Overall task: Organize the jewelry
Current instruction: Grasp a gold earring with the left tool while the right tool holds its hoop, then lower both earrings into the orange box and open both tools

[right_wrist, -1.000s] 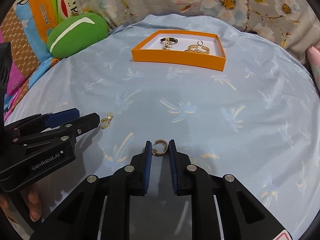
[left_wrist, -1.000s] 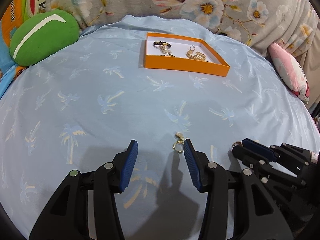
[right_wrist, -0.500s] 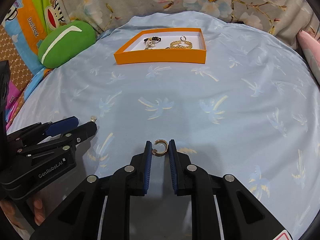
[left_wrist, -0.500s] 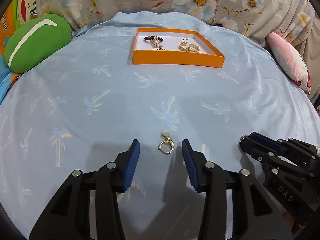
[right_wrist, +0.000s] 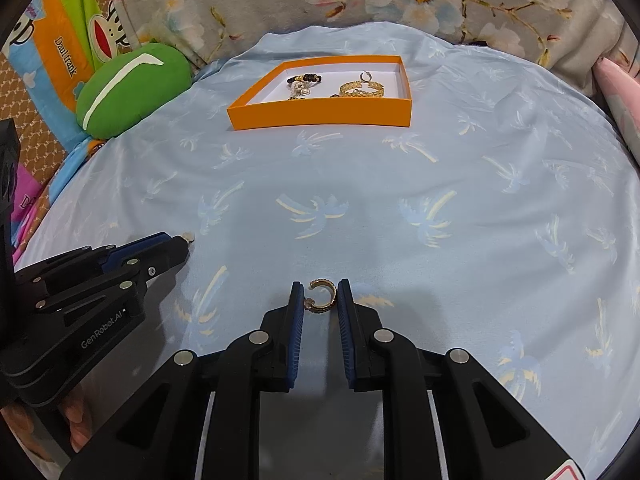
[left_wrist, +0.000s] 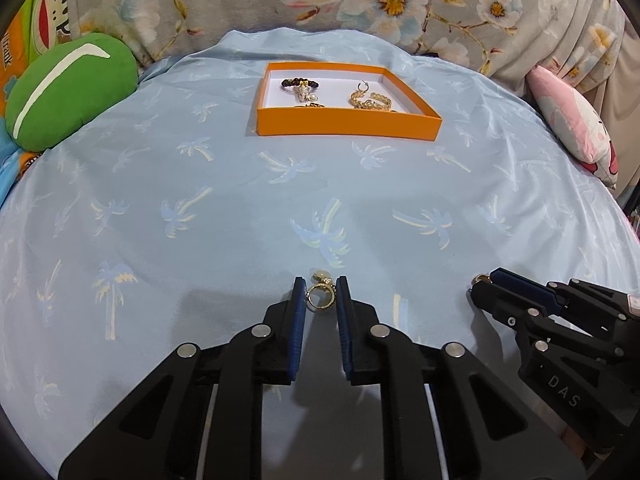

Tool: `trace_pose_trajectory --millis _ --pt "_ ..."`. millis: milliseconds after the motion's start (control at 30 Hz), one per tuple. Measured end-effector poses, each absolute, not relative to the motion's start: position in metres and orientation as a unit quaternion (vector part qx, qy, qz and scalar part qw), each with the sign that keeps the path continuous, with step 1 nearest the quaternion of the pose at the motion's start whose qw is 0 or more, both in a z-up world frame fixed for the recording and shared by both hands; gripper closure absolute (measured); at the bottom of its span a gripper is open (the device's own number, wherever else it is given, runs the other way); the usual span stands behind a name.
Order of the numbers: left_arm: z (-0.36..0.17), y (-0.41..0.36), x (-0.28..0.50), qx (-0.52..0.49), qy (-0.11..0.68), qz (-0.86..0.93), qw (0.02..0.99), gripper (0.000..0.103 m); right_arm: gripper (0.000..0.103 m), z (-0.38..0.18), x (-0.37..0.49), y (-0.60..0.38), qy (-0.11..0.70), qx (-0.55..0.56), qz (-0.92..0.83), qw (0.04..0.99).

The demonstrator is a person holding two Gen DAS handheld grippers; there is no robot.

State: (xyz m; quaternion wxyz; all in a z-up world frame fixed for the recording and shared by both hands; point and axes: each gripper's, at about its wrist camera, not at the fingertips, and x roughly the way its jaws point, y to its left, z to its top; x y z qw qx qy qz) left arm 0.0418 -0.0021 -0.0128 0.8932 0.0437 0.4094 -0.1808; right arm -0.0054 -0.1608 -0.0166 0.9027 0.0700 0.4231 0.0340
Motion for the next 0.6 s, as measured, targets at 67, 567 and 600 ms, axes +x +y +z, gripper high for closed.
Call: trace_pose_trajectory --millis 67,567,600 --pt "-0.011 0.001 0.042 0.033 0.407 -0.182 0.894 0.089 0.087 -0.016 -0.006 -0.163 0.421 0.076 0.034 0.903" --pt "0.02 0.0 0.068 0.013 0.384 -0.189 0.904 0.089 0.087 0.016 0.022 -0.192 0.383 0.08 0.017 0.92" --pt "0.023 -0.002 0.073 0.012 0.382 -0.19 0.904 0.089 0.087 0.019 0.027 -0.194 0.379 0.079 0.016 0.922"
